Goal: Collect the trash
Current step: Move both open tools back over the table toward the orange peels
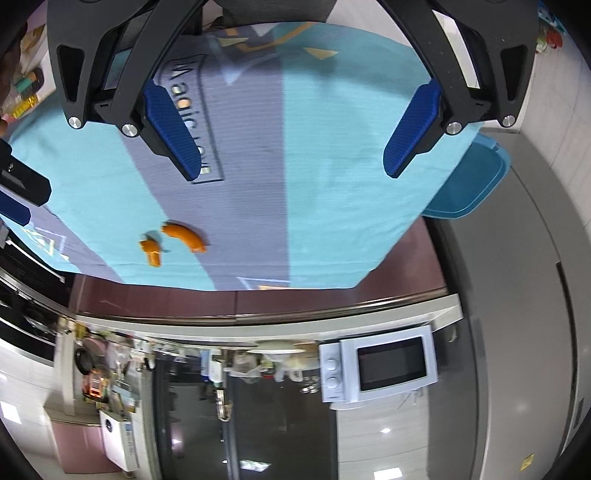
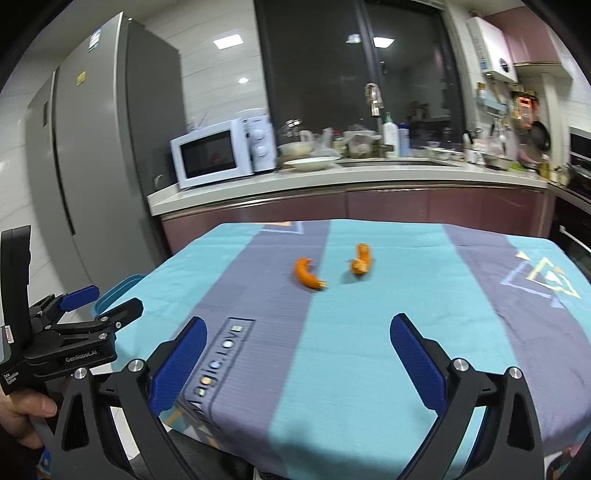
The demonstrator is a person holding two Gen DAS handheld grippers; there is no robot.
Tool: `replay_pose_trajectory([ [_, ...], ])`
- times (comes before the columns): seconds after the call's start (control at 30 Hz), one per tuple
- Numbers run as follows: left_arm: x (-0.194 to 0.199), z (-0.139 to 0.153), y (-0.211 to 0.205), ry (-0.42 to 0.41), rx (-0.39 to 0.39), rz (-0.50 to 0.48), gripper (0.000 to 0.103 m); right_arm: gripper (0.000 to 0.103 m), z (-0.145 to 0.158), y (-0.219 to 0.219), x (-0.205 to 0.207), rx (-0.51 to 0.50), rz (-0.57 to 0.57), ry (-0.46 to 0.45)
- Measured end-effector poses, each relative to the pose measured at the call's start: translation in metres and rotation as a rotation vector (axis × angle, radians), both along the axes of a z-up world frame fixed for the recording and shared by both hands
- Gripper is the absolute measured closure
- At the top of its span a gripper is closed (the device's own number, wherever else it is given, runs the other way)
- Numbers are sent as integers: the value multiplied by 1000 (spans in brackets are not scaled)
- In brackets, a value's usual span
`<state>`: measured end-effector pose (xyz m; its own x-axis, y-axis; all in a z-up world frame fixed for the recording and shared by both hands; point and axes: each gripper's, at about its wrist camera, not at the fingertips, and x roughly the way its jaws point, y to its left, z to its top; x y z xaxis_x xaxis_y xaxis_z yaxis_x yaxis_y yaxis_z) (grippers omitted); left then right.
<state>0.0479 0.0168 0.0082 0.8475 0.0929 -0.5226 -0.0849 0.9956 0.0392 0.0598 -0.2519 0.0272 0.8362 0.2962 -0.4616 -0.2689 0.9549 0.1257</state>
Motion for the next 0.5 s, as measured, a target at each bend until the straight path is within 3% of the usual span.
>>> replay_pose_trajectory([
  [0.5, 11, 4, -31, -1, -8, -126, 6, 7, 3, -51, -19, -10, -156, -24],
])
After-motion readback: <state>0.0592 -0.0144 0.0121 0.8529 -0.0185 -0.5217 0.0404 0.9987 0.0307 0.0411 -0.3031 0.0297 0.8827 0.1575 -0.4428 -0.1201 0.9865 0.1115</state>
